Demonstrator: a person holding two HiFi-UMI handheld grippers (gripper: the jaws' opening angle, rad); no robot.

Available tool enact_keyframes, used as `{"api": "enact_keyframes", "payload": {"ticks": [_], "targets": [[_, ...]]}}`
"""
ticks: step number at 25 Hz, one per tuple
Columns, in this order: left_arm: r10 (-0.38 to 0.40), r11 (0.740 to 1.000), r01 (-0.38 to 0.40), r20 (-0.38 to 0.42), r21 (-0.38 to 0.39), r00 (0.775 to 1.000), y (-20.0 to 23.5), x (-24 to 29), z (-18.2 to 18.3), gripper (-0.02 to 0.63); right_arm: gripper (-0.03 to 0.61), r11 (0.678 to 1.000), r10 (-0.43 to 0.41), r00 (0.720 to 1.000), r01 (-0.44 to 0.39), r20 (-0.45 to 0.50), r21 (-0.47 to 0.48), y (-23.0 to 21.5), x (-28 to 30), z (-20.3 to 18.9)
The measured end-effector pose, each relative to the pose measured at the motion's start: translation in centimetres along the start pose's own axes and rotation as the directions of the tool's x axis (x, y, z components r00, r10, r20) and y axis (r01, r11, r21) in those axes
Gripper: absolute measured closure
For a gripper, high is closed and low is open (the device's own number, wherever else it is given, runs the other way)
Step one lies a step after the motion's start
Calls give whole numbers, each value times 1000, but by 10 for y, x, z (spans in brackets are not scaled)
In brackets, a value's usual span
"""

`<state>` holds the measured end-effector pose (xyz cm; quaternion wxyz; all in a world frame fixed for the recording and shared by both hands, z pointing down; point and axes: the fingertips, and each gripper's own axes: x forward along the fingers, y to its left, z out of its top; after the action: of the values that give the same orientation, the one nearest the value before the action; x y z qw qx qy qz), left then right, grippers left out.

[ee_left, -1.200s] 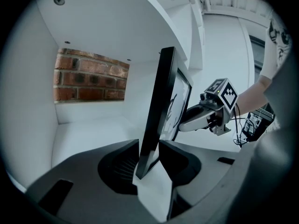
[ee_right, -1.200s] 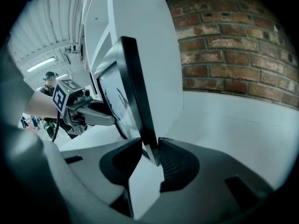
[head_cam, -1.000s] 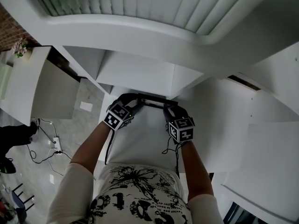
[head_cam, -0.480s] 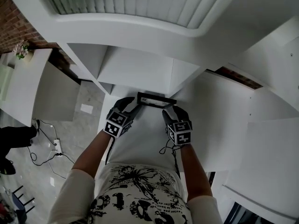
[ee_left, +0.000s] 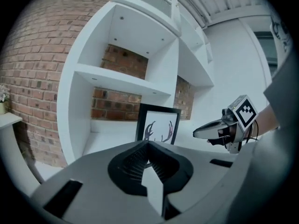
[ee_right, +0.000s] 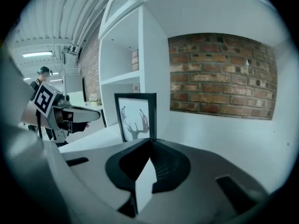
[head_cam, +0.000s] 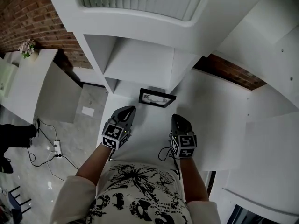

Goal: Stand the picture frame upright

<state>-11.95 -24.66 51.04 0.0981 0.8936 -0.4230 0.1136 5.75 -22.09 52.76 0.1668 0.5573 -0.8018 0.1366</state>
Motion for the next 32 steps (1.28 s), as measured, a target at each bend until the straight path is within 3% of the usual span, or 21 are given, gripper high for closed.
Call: {"api": "enact_keyframes", "payload": {"ticks": [16, 20, 25, 29, 32], "targets": [[-77, 997, 76, 102, 12, 992, -34, -73, 51, 609, 575, 1000, 14, 980, -14, 198, -5, 62, -76, 61], [-79, 997, 79, 108, 1, 991, -32, -77, 60, 609, 574, 1000, 7, 980, -4, 200, -13, 66, -82, 65], [-125, 991, 122, 82, 48, 989, -36, -77, 60, 609, 575, 1000, 10, 982, -6, 190, -22, 70, -82, 68], [-132, 991, 130, 117, 27, 984, -35, -75, 69, 609, 575, 999, 11, 982, -3, 188, -40, 71, -82, 70], [-138, 990, 136, 90, 32, 986, -39, -74, 66, 609, 575, 999, 11, 983, -3, 182, -46, 70, -83, 71]]}}
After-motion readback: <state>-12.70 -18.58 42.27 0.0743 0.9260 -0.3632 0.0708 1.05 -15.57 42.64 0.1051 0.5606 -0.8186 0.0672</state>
